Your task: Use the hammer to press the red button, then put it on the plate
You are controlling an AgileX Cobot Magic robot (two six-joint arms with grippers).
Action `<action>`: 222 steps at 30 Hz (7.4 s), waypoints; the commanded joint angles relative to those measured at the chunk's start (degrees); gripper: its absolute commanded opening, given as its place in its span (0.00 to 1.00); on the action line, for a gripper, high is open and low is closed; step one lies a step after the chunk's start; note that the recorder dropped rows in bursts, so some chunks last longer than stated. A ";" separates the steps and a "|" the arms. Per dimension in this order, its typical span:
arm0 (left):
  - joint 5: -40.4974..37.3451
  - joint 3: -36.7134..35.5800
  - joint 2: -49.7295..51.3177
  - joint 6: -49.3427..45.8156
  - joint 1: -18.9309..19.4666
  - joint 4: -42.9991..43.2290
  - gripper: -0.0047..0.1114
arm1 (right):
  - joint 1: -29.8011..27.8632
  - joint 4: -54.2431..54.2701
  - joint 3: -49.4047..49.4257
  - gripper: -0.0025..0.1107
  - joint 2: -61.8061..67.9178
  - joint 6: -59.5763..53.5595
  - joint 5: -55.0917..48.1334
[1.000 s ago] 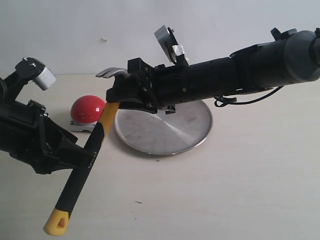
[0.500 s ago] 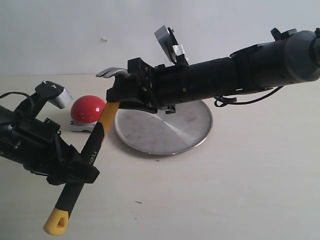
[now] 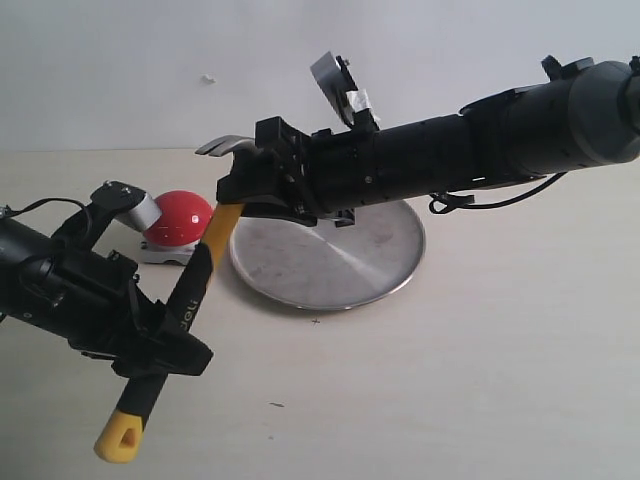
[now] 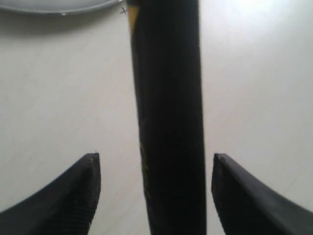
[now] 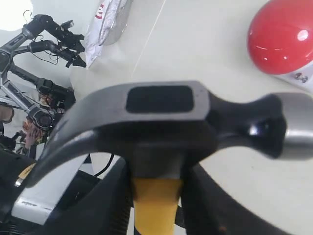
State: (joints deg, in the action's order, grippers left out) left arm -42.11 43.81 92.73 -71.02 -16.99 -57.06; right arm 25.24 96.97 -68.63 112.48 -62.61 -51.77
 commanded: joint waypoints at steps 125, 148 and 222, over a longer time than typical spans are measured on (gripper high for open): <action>15.11 4.59 -15.32 10.58 -0.75 -6.86 0.04 | 0.10 2.97 43.19 0.02 -44.23 -31.39 31.43; 23.62 -12.86 -32.62 5.03 -0.75 -17.64 0.04 | 0.10 2.97 67.32 0.02 -91.06 -36.20 46.01; 39.36 -17.13 -25.88 62.65 -1.27 38.43 0.04 | 0.10 2.97 67.69 0.02 -91.06 -28.12 41.08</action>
State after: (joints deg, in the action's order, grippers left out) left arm -10.40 26.19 64.60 -8.74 -17.96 -17.16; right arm 25.25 99.87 -1.09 21.89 -90.66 -10.16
